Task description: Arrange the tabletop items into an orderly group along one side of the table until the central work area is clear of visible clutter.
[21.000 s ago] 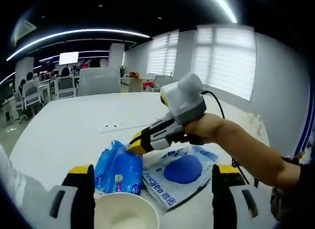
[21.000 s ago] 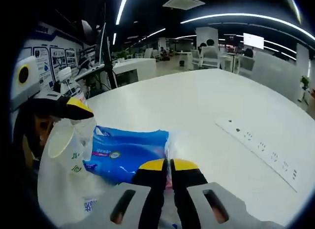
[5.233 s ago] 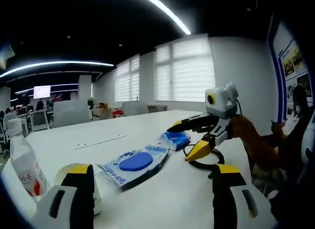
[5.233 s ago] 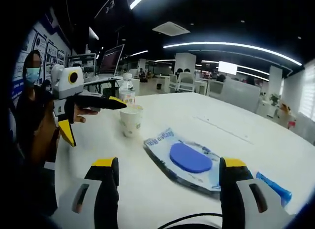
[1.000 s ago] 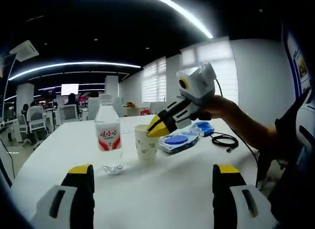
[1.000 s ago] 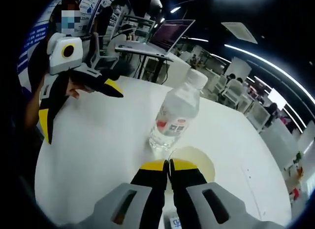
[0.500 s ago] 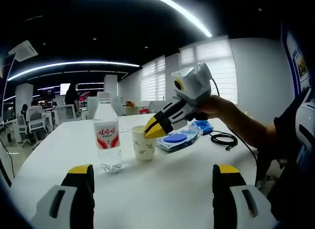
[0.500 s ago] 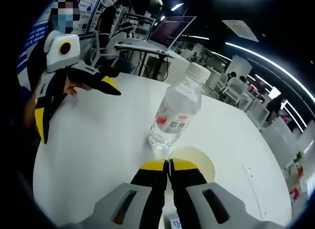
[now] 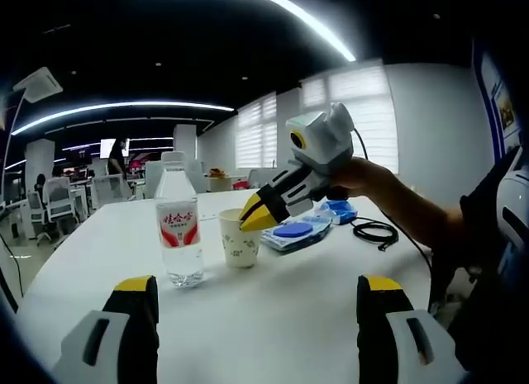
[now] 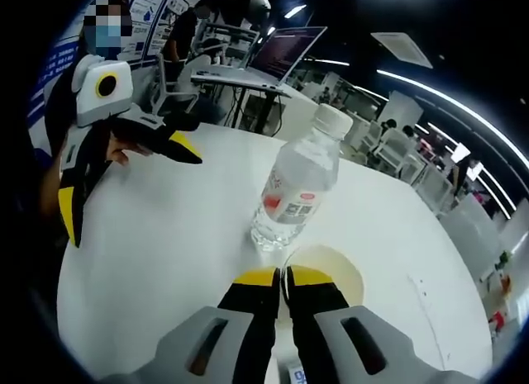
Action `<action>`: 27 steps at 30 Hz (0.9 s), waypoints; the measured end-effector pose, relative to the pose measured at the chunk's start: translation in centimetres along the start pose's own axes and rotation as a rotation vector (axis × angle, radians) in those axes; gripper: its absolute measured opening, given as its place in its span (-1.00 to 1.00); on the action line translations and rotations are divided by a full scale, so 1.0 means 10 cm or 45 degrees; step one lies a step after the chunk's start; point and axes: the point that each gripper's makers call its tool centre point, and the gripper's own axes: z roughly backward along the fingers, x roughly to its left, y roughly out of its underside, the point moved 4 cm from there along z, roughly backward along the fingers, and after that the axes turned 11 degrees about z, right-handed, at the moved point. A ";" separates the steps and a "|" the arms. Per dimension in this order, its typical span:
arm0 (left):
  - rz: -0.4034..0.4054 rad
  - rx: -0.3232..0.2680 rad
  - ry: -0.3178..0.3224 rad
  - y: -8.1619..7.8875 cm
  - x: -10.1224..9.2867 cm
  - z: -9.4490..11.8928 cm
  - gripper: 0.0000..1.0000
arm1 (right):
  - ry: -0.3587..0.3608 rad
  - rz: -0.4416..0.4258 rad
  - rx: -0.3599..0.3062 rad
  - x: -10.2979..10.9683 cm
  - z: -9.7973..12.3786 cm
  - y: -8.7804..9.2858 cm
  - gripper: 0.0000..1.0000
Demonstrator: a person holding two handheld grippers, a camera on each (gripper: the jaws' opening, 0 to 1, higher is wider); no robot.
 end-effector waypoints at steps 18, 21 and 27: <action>-0.001 0.009 0.005 0.03 -0.02 0.00 1.00 | 0.026 -0.002 -0.003 -0.02 0.05 -0.03 -0.90; 0.002 0.011 0.001 0.03 0.00 0.01 1.00 | 0.047 -0.003 -0.016 -0.02 0.10 -0.03 -0.87; -0.003 0.014 0.004 0.02 0.00 0.00 1.00 | 0.069 -0.020 -0.008 0.00 0.16 0.04 -0.81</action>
